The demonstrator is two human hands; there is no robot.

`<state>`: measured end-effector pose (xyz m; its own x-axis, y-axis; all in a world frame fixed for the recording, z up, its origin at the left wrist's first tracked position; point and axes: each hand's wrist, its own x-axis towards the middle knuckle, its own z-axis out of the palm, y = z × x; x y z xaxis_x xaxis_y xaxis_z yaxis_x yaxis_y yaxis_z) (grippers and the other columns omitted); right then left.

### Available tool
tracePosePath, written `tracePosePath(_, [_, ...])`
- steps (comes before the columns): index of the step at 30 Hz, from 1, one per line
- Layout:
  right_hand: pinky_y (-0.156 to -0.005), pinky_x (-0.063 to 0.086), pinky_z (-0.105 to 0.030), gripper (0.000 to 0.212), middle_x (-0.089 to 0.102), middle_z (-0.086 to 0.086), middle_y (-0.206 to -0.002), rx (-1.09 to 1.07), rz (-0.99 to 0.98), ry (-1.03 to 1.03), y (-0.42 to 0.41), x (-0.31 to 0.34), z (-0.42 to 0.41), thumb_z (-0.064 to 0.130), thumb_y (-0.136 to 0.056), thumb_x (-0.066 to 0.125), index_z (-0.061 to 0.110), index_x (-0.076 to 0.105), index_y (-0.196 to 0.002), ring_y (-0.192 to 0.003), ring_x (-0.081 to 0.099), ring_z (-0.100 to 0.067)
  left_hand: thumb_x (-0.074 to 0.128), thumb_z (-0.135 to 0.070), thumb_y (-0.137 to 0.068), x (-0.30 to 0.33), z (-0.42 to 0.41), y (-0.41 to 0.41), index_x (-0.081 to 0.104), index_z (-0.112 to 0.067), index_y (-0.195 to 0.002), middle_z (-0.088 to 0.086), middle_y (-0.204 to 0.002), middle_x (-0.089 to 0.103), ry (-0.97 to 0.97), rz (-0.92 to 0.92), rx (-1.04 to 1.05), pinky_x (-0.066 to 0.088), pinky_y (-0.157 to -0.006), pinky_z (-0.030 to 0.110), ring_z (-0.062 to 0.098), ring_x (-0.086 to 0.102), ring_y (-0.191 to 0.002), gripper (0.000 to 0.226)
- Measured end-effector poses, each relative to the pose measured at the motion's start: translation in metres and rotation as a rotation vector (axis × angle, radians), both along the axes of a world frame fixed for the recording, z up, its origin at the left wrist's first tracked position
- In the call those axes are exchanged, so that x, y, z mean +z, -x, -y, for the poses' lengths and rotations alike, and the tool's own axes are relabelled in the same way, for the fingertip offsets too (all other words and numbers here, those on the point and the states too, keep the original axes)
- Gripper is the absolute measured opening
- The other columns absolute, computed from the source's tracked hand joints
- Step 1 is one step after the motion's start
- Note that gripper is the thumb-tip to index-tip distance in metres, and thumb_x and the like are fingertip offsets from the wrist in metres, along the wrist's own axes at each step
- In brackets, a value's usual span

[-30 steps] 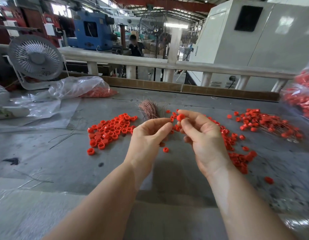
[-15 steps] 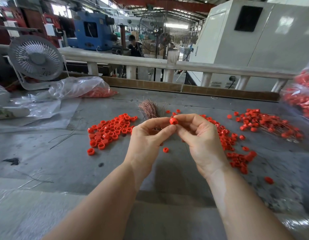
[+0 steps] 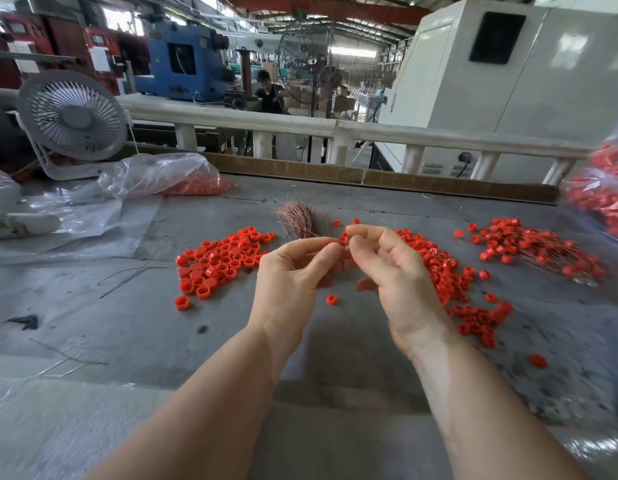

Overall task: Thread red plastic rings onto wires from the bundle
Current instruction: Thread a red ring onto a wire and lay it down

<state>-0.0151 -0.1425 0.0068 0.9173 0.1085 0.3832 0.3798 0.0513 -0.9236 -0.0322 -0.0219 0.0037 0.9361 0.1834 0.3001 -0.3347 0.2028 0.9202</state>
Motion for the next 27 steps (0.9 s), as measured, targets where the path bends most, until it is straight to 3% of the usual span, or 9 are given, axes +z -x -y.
tracePosePath(2, [-0.062, 0.043, -0.010, 0.027, 0.067, 0.017, -0.081, 0.014, 0.016, 0.061, 0.001, 0.000, 0.000, 0.046, -0.081, 0.056, 0.025, 0.064, -0.095, -0.079, 0.059, 0.004, 0.065, -0.009, -0.083, -0.001, 0.002, 0.001, 0.072, -0.019, -0.083, -0.006, -0.066, 0.071, -0.047, 0.011, -0.005, 0.048, -0.057, 0.014, 0.000, 0.062, -0.060, 0.012])
tracePosePath(5, [-0.064, 0.041, -0.007, 0.033, 0.069, 0.011, -0.078, 0.008, 0.069, 0.169, 0.003, 0.001, -0.005, 0.047, -0.084, 0.047, 0.021, 0.066, -0.090, -0.074, 0.059, 0.007, 0.065, -0.011, -0.084, 0.001, 0.007, 0.004, 0.073, -0.015, -0.083, -0.001, -0.067, 0.068, -0.137, 0.045, -0.051, 0.048, -0.058, 0.018, 0.004, 0.057, -0.060, 0.010])
tracePosePath(8, [-0.058, 0.042, -0.023, 0.054, 0.065, -0.009, -0.065, -0.021, 0.083, 0.234, 0.004, -0.001, -0.007, 0.051, -0.083, 0.041, 0.003, 0.065, -0.081, -0.062, 0.058, -0.008, 0.062, -0.003, -0.085, 0.000, 0.011, 0.007, 0.070, -0.015, -0.071, 0.000, -0.058, 0.062, -0.193, 0.061, -0.104, 0.043, -0.051, 0.017, 0.006, 0.051, -0.052, 0.020])
tracePosePath(11, [-0.048, 0.038, -0.026, 0.061, 0.056, -0.006, -0.045, -0.153, 0.145, 0.281, 0.004, -0.002, -0.007, 0.054, -0.081, 0.043, -0.001, 0.060, -0.062, -0.045, 0.055, -0.017, 0.059, 0.006, -0.082, -0.002, 0.015, 0.008, 0.068, -0.008, -0.066, -0.006, -0.047, 0.056, -0.282, 0.035, -0.103, 0.041, -0.047, 0.015, 0.004, 0.046, -0.044, 0.023])
tracePosePath(14, [-0.048, 0.042, -0.037, 0.061, 0.053, -0.009, -0.042, -0.245, 0.179, 0.283, 0.004, -0.003, -0.009, 0.054, -0.078, 0.049, -0.001, 0.057, -0.054, -0.046, 0.053, -0.031, 0.057, 0.008, -0.082, -0.004, 0.019, 0.008, 0.070, 0.001, -0.071, 0.004, -0.051, 0.057, -0.247, -0.008, -0.105, 0.044, -0.048, 0.019, 0.010, 0.049, -0.047, 0.019])
tracePosePath(18, [-0.047, 0.042, -0.043, 0.054, 0.044, -0.001, -0.037, -0.345, 0.187, 0.268, 0.006, -0.003, -0.012, 0.054, -0.075, 0.055, 0.012, 0.049, -0.041, -0.046, 0.047, -0.032, 0.057, 0.008, -0.083, -0.003, 0.020, 0.008, 0.070, -0.003, -0.070, 0.017, -0.062, 0.060, -0.164, -0.057, -0.139, 0.049, -0.055, 0.026, 0.022, 0.054, -0.058, 0.021])
tracePosePath(22, [-0.049, 0.044, -0.049, 0.053, 0.040, -0.001, -0.036, -0.386, 0.154, 0.258, 0.006, -0.002, -0.014, 0.053, -0.073, 0.058, 0.014, 0.047, -0.039, -0.048, 0.045, -0.037, 0.056, 0.012, -0.082, -0.002, 0.022, 0.010, 0.069, -0.006, -0.067, 0.016, -0.064, 0.060, -0.113, -0.088, -0.168, 0.049, -0.054, 0.024, 0.022, 0.054, -0.059, 0.027])
tracePosePath(27, [-0.052, 0.046, -0.051, 0.050, 0.040, 0.003, -0.038, -0.412, 0.121, 0.269, 0.004, -0.003, -0.014, 0.054, -0.071, 0.058, 0.017, 0.047, -0.039, -0.047, 0.042, -0.028, 0.053, 0.015, -0.080, -0.002, 0.022, 0.009, 0.067, -0.007, -0.061, 0.014, -0.062, 0.059, -0.130, -0.100, -0.176, 0.049, -0.052, 0.021, 0.019, 0.054, -0.056, 0.032])
